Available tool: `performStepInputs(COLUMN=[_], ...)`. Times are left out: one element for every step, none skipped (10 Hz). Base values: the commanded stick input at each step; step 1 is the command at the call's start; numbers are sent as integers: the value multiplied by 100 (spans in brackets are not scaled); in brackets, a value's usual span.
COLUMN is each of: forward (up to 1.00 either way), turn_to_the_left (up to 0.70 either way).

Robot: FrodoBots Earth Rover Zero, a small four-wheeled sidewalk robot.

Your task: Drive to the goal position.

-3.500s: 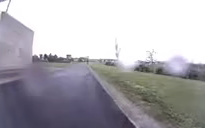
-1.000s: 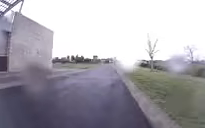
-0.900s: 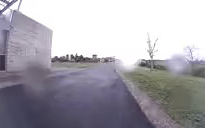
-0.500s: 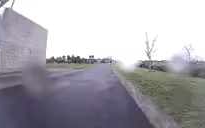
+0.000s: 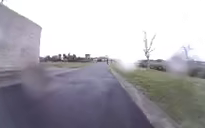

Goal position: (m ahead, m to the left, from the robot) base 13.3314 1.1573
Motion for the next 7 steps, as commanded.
performStepInputs(forward=[100, 100, 100, 100, 100, 100, 100], turn_to_the_left=[40, 34, 13, 0, 0, 0, 0])
